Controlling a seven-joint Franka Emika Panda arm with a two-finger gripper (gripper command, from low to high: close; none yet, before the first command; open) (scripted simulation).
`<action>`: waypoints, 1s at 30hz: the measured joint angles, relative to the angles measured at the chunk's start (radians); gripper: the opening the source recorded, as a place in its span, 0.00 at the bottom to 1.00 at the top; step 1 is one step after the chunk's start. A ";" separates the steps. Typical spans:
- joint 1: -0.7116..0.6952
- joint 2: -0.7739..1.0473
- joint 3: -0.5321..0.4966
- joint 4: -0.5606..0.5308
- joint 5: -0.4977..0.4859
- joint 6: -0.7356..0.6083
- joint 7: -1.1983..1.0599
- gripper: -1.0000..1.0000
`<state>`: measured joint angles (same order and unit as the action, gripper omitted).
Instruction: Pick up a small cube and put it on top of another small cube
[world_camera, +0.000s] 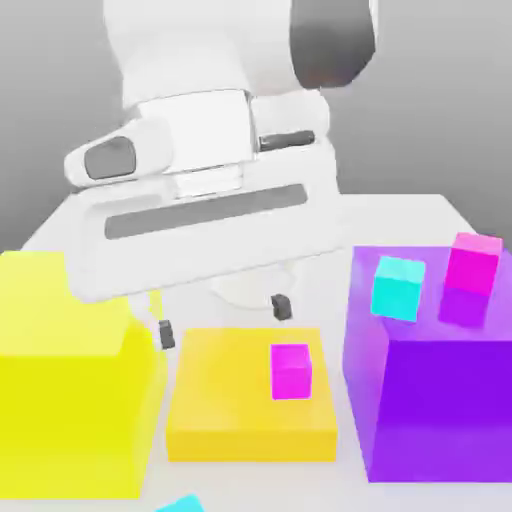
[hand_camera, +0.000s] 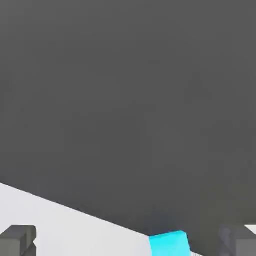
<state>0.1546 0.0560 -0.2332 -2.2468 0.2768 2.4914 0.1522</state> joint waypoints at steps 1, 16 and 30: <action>-0.002 0.034 -0.002 0.002 0.002 0.010 -0.020 0.50; -0.072 0.487 0.036 0.046 -0.025 0.233 -0.193 0.00; -0.002 0.240 0.036 -0.009 -0.039 0.020 -0.133 0.00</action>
<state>0.1523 0.2962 -0.1973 -2.2561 0.2380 2.5114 0.0193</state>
